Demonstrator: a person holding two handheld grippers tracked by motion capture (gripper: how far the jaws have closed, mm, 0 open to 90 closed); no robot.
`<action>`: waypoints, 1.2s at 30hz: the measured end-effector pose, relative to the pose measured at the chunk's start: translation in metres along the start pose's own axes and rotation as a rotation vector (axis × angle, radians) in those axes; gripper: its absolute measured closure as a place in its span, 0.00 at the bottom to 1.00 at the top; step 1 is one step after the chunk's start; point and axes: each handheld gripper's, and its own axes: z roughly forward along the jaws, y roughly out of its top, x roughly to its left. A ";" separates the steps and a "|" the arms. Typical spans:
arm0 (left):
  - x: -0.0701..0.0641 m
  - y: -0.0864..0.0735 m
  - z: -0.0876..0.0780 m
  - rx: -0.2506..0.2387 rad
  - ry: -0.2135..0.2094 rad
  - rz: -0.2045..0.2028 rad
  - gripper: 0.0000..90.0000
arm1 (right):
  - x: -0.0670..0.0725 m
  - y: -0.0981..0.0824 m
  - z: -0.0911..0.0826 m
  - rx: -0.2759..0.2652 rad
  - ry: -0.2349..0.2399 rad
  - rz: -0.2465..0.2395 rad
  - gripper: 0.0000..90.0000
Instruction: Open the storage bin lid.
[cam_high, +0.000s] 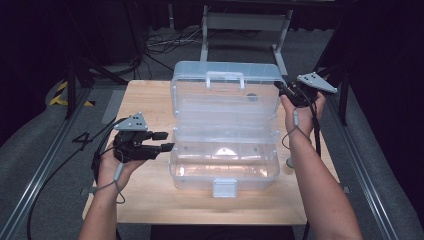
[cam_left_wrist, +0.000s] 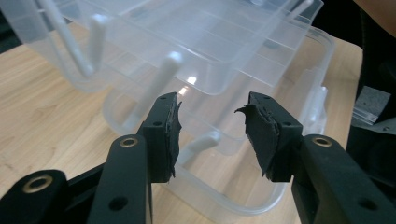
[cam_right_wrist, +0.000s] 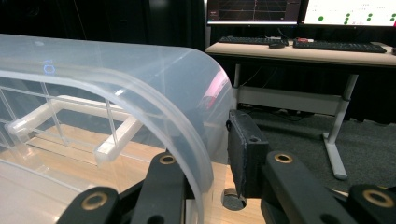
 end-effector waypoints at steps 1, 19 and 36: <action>-0.001 0.000 0.000 0.007 -0.005 0.000 0.61 | 0.000 0.000 0.001 -0.001 0.002 0.003 0.85; -0.016 -0.027 0.020 0.063 -0.119 0.037 0.63 | -0.005 0.002 0.011 0.026 0.004 0.016 0.85; -0.023 -0.043 0.053 0.196 -0.183 0.060 0.65 | -0.007 0.003 0.019 0.038 0.004 0.022 0.85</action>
